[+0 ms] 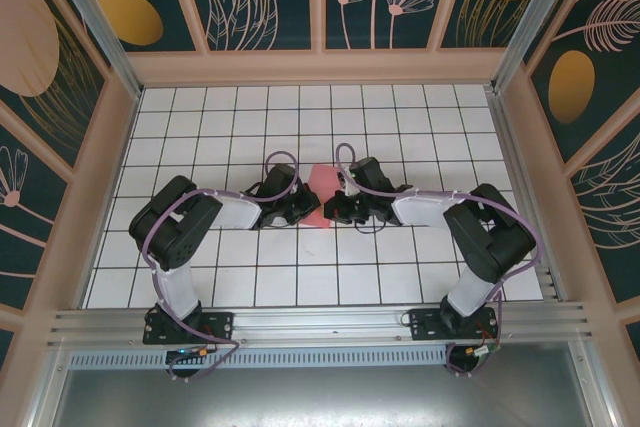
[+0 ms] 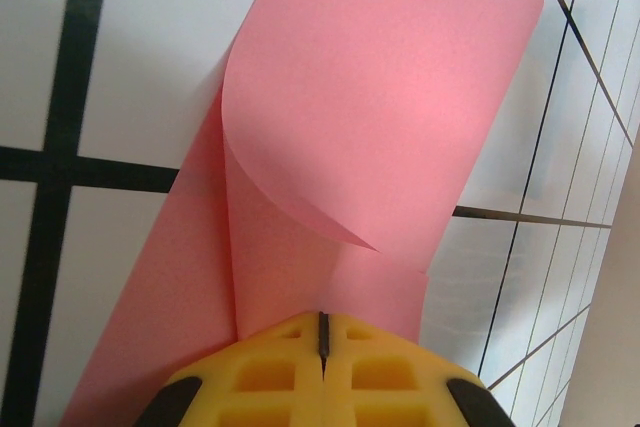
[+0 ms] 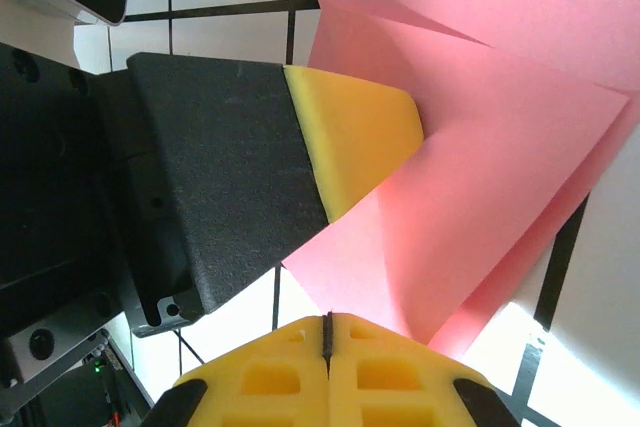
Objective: Fold a paper plane with a square sheet of paper (pick it up from the middle)
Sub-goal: Fold the triangle a second time at the center of the table.
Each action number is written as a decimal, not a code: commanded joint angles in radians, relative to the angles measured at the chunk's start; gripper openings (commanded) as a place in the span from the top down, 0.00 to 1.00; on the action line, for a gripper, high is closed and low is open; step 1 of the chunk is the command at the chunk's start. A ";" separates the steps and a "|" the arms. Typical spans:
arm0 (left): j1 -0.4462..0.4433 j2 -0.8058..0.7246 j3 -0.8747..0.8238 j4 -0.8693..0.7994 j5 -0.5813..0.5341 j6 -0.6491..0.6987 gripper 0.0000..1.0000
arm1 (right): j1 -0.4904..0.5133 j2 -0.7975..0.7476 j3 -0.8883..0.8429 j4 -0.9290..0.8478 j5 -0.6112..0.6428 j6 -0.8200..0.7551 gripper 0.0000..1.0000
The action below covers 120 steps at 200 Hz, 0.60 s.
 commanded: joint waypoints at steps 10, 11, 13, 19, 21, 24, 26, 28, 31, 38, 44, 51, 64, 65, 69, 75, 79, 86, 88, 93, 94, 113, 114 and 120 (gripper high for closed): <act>0.005 0.035 -0.027 -0.054 -0.012 0.011 1.00 | 0.013 -0.010 0.026 -0.008 -0.021 0.009 1.00; 0.005 0.035 -0.027 -0.054 -0.012 0.011 1.00 | 0.012 -0.007 0.027 -0.009 -0.021 0.010 1.00; 0.005 0.036 -0.026 -0.054 -0.011 0.011 1.00 | 0.014 -0.004 0.032 -0.011 -0.019 0.008 1.00; 0.005 0.037 -0.025 -0.052 -0.010 0.011 1.00 | 0.016 0.006 0.041 -0.019 -0.019 0.006 1.00; 0.005 0.038 -0.025 -0.051 -0.010 0.011 1.00 | 0.018 0.009 0.045 -0.020 -0.019 0.005 1.00; 0.005 0.038 -0.025 -0.052 -0.010 0.011 1.00 | 0.018 0.015 0.050 -0.021 -0.019 0.003 1.00; 0.005 0.037 -0.025 -0.051 -0.009 0.011 1.00 | 0.018 0.019 0.053 -0.024 -0.019 0.002 1.00; 0.005 0.038 -0.025 -0.051 -0.008 0.010 1.00 | 0.018 0.022 0.056 -0.026 -0.019 0.001 1.00; 0.005 0.037 -0.025 -0.051 -0.008 0.010 1.00 | 0.018 0.028 0.060 -0.030 -0.017 0.001 1.00; 0.005 0.038 -0.025 -0.051 -0.008 0.010 1.00 | 0.018 0.041 0.070 -0.039 -0.014 -0.001 1.00; 0.005 0.037 -0.026 -0.050 -0.008 0.010 1.00 | 0.018 0.049 0.074 -0.041 -0.013 -0.002 1.00; 0.005 0.036 -0.026 -0.050 -0.007 0.011 1.00 | 0.020 0.054 0.074 -0.033 -0.016 -0.001 1.00; 0.005 0.036 -0.026 -0.050 -0.008 0.011 1.00 | 0.019 0.068 0.083 -0.032 -0.015 0.001 1.00; 0.005 0.036 -0.026 -0.050 -0.008 0.011 1.00 | 0.020 0.069 0.083 -0.034 -0.015 0.001 1.00; 0.004 0.036 -0.025 -0.048 -0.008 0.011 1.00 | 0.020 0.077 0.088 -0.039 -0.014 0.000 1.00; 0.005 0.037 -0.026 -0.049 -0.007 0.009 1.00 | 0.019 0.086 0.097 -0.055 -0.011 -0.003 1.00; 0.005 0.037 -0.025 -0.049 -0.006 0.010 1.00 | 0.020 0.091 0.100 -0.061 -0.007 -0.005 1.00; 0.004 0.037 -0.025 -0.048 -0.005 0.009 1.00 | 0.021 0.093 0.095 -0.056 -0.004 -0.004 1.00; 0.005 0.038 -0.025 -0.048 -0.005 0.011 1.00 | 0.021 0.092 0.093 -0.053 -0.005 -0.004 1.00; 0.005 0.035 -0.026 -0.049 -0.005 0.010 1.00 | 0.021 0.092 0.087 -0.047 -0.006 -0.001 1.00; 0.005 0.036 -0.026 -0.049 -0.005 0.011 1.00 | 0.021 0.092 0.087 -0.047 -0.006 -0.001 1.00; 0.005 0.035 -0.025 -0.049 -0.007 0.010 1.00 | 0.020 0.095 0.082 -0.053 -0.001 -0.002 1.00; 0.005 0.036 -0.025 -0.049 -0.007 0.011 1.00 | 0.020 0.096 0.083 -0.053 -0.001 -0.003 1.00; 0.004 0.038 -0.025 -0.048 -0.005 0.010 1.00 | 0.020 0.098 0.083 -0.050 -0.001 -0.003 1.00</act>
